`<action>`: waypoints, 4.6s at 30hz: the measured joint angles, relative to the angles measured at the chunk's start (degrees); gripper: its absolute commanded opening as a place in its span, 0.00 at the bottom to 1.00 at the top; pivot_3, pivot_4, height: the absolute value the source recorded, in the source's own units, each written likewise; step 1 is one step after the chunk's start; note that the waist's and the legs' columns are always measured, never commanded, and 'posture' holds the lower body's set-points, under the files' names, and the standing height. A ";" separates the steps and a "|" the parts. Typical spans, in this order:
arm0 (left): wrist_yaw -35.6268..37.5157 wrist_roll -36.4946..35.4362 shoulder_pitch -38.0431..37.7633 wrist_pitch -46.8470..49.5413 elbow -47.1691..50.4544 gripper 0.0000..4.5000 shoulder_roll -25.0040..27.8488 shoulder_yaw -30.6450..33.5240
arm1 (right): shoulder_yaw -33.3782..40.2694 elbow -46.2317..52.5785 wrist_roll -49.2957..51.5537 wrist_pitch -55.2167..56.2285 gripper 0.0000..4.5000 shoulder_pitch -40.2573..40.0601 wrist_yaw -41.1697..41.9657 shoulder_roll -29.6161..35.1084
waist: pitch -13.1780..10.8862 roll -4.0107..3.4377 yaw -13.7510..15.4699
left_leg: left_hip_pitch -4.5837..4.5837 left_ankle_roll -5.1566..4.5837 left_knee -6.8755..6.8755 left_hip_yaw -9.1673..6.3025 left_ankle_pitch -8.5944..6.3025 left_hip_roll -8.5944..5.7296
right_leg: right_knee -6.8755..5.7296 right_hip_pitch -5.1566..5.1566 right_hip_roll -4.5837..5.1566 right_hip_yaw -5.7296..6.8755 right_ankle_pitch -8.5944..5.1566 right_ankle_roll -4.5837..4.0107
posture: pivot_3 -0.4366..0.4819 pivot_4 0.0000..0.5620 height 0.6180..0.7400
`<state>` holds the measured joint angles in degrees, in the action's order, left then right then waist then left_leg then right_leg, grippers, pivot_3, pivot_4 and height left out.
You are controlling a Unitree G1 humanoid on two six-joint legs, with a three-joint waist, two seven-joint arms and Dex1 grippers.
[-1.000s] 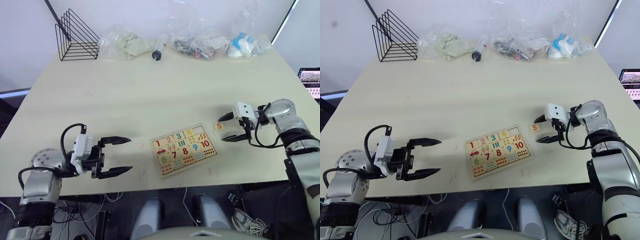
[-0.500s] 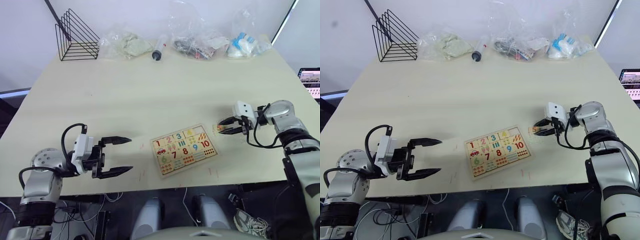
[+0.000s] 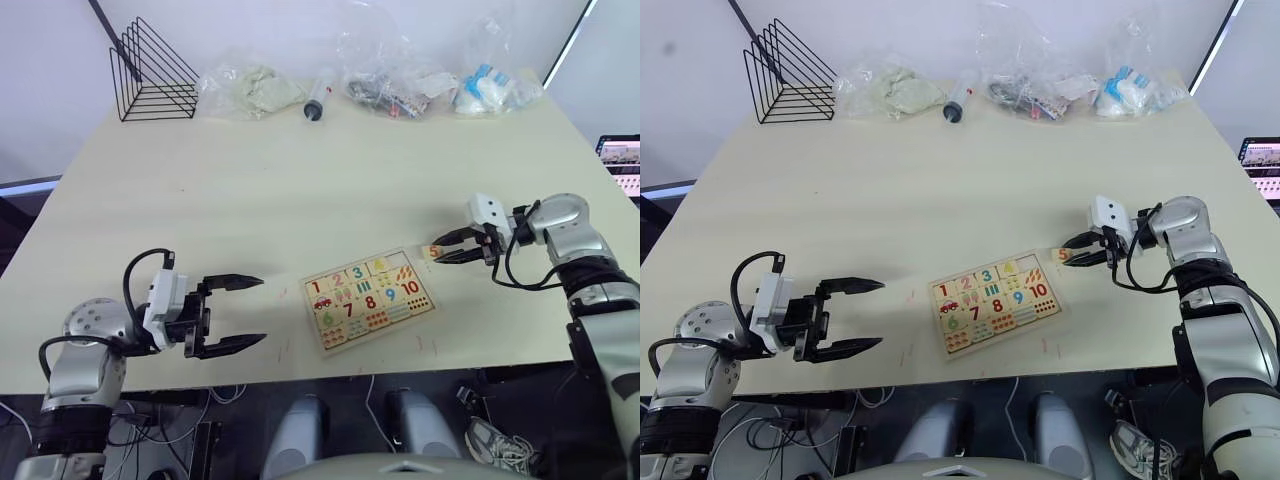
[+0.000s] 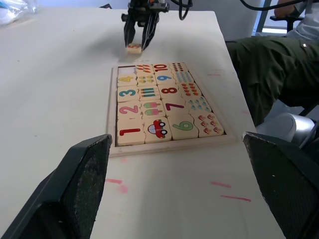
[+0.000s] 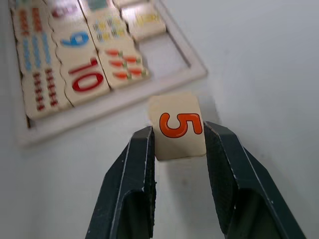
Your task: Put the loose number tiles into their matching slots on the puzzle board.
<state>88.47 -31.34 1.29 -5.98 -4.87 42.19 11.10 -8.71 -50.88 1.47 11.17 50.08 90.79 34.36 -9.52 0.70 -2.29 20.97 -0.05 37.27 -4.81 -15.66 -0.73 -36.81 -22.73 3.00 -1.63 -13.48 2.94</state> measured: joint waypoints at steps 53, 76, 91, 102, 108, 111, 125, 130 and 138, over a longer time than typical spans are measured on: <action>-18.30 -0.28 -13.38 5.54 18.79 1.00 -3.18 1.90 | -24.15 35.22 -17.03 -32.56 0.19 4.47 -8.06 -1.38 | -0.01 -0.01 0.20 | 0.16 0.01 -0.04 -0.17 0.00 -0.08 | 0.08 -0.08 0.08 0.20 -0.01 -0.01 | 0.48 0.27 1.00; -16.06 -0.27 -14.42 1.61 14.71 1.00 -3.24 1.90 | -24.15 35.29 -17.02 -33.33 0.19 4.50 -7.54 -2.35 | -0.01 -0.01 0.11 | 0.16 0.01 -0.05 -0.18 -0.01 -0.07 | 0.08 -0.08 0.08 0.21 -0.02 -0.01 | 0.48 0.27 1.00; -14.90 -0.19 -13.76 -0.72 11.10 1.00 -3.67 1.90 | -24.13 33.88 -16.79 -30.81 0.99 5.52 -7.28 -1.86 | -0.01 -0.01 0.13 | 0.18 0.01 -0.06 -0.18 -0.01 -0.07 | 0.10 -0.10 0.08 0.21 -0.02 -0.01 | 0.48 0.27 1.00; -14.53 -0.10 -13.24 -1.14 10.46 1.00 -3.81 1.84 | -15.19 36.25 -8.64 -33.82 0.73 2.33 -8.93 -0.26 | 0.00 0.00 0.30 | 0.42 0.01 -0.06 -0.21 0.00 -0.06 | 0.11 -0.33 0.12 0.22 -0.01 -0.01 | 0.48 0.27 1.00; -13.59 -0.11 -11.69 -1.14 9.13 1.00 -3.81 1.84 | -12.28 37.30 -4.87 -33.52 0.09 -1.16 -11.39 0.19 | 0.00 0.01 0.24 | 0.67 0.02 -0.02 -0.22 0.00 -0.06 | 0.08 -0.54 0.11 0.24 0.00 0.00 | 0.48 0.27 1.00; -13.21 -0.10 -11.06 -1.14 8.69 1.00 -3.77 1.83 | -9.51 39.04 -2.00 -33.17 0.02 -3.39 -12.79 -0.24 | 0.02 0.03 0.25 | 0.77 0.02 -0.01 -0.22 0.00 -0.06 | 0.09 -0.63 0.12 0.23 0.00 0.01 | 0.48 0.27 1.00; -13.46 0.02 -10.22 -0.60 8.87 1.00 -3.78 1.67 | -2.07 39.91 6.85 -30.68 0.02 -14.28 -20.25 -2.85 | 0.05 0.09 0.27 | 0.76 0.01 0.03 -0.20 0.01 -0.07 | 0.04 -0.63 0.08 0.22 0.01 0.01 | 0.48 0.27 1.00; -13.25 0.29 -9.68 -0.61 8.77 1.00 -3.82 1.58 | -2.00 36.87 8.07 -27.76 0.02 -16.05 -20.54 -4.31 | 0.05 0.09 0.30 | 0.77 0.01 0.04 -0.18 0.01 -0.08 | 0.04 -0.63 0.11 0.20 0.01 0.02 | 0.48 0.27 1.00; -13.88 0.67 -9.06 -0.39 8.76 1.00 -3.90 0.27 | -2.04 30.88 7.60 -22.02 0.02 -17.48 -21.18 -4.98 | 0.05 0.09 0.28 | 0.75 0.01 0.05 -0.17 0.01 -0.09 | 0.02 -0.62 0.09 0.19 0.01 0.01 | 0.48 0.27 1.00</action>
<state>74.60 -30.67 -7.76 -6.37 3.89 38.29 11.37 -10.74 -20.00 9.06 -10.85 32.59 69.60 29.39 -9.46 0.79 -2.02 21.72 -0.03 37.32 -4.98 -15.65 -0.81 -36.79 -23.36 3.09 -1.43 -13.46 2.96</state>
